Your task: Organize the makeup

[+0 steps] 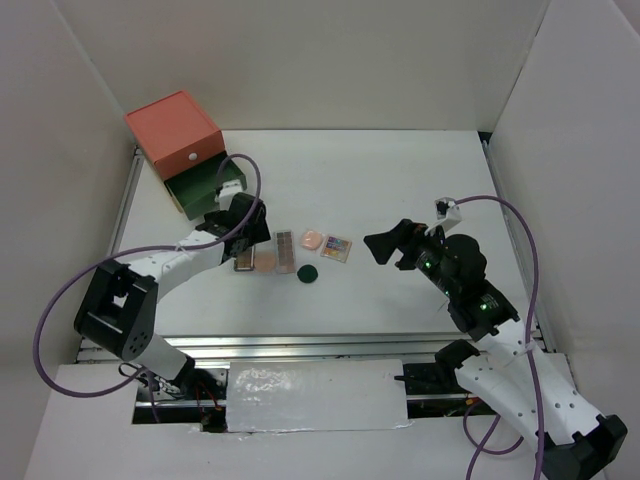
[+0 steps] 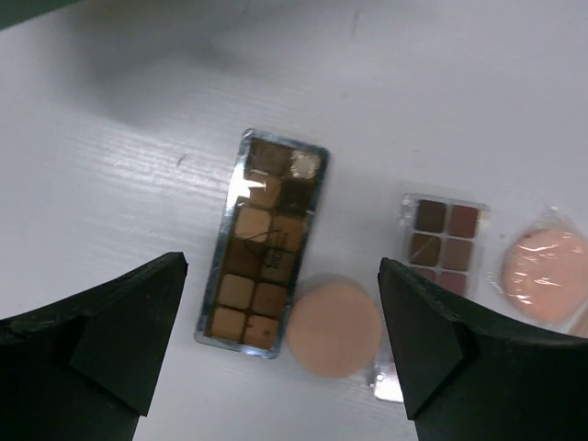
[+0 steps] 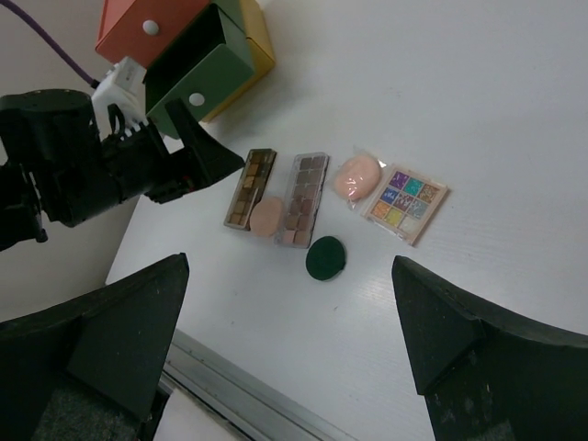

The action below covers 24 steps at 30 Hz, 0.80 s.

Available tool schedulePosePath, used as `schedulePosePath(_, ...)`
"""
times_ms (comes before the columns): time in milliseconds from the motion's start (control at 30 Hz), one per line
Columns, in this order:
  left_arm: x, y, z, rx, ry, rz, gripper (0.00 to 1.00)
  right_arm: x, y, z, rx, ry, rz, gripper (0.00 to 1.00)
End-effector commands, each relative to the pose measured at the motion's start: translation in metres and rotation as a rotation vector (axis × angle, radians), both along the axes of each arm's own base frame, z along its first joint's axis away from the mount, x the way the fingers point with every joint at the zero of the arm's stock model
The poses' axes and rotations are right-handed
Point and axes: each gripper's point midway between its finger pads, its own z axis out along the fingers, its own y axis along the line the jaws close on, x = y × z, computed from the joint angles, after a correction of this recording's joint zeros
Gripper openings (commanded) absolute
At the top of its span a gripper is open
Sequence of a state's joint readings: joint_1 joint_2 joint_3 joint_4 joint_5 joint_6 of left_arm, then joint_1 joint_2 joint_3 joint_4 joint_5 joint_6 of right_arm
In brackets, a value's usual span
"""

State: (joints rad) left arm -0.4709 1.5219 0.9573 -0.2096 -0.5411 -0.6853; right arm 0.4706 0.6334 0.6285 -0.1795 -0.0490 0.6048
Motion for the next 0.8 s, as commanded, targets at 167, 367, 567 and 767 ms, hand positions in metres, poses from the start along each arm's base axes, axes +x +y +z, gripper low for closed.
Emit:
schedulePosePath(167,-0.02,0.005,-0.051,-0.077,0.148,0.024,0.99,-0.003,0.003,0.017,0.031,-0.072,0.028,1.0)
schedulePosePath(367,-0.027,0.005,-0.079,-0.075,0.216,0.042,0.99,-0.003,0.003,0.018,0.032,-0.073,0.032,1.0)
schedulePosePath(567,-0.038,0.014,-0.089,-0.057,0.241,0.091,0.87,-0.003,0.004,0.016,0.03,-0.066,0.032,1.0)
schedulePosePath(767,-0.043,0.007,-0.092,-0.089,0.248,0.06,0.7,-0.002,0.005,0.015,0.032,-0.062,0.035,1.0)
